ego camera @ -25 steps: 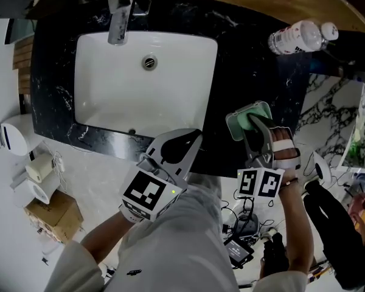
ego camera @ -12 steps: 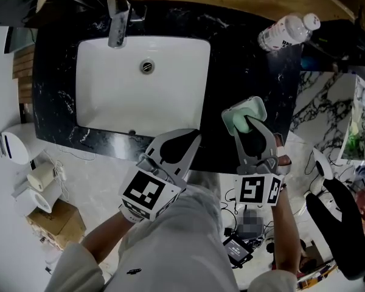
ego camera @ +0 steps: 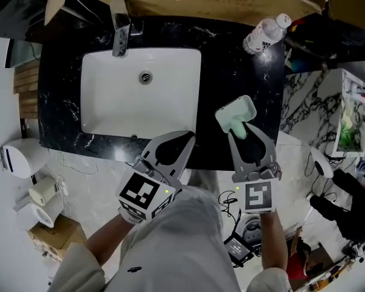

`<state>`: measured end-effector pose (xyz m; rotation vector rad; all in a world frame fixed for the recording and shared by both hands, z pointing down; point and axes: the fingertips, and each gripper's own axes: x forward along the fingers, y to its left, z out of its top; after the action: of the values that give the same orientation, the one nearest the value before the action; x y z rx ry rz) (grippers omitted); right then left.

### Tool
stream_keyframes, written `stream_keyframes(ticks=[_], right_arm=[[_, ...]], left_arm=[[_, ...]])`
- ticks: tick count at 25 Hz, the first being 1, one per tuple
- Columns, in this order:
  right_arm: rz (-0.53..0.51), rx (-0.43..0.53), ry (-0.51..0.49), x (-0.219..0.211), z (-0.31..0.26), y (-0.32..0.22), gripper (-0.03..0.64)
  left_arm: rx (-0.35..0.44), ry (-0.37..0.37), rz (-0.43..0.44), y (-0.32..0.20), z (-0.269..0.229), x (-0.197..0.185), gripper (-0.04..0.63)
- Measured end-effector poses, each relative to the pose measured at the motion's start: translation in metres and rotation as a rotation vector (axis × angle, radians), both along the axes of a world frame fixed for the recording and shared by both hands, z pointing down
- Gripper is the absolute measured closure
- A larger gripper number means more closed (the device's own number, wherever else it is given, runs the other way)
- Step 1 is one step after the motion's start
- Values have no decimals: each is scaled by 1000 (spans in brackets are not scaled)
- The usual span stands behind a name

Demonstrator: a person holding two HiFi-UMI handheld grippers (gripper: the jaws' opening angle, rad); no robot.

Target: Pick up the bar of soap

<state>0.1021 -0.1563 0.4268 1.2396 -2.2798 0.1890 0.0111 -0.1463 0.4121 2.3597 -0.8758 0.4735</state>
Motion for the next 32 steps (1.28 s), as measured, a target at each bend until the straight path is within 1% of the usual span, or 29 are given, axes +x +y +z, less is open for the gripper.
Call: stream_keyframes(ticks=[7,12,15,23,32], right_arm=[[115,48,-122,5,-46,10,485],[228,84,-234,14,-78,15,486],[274,94,-261,23,-90,22,486],[336,133,-330,32,-119,27,489],[343,150,-357,34,-131,22,492]], left_arm=[[52,18,-20,2,-31,-9,589],[87,29,-27,3,-48,-17,589],[105,35,-24,4,-60,-18,589],[150,60,-50,1,-84,-24,589],[192,74,-63,-1,-103,-26,589]])
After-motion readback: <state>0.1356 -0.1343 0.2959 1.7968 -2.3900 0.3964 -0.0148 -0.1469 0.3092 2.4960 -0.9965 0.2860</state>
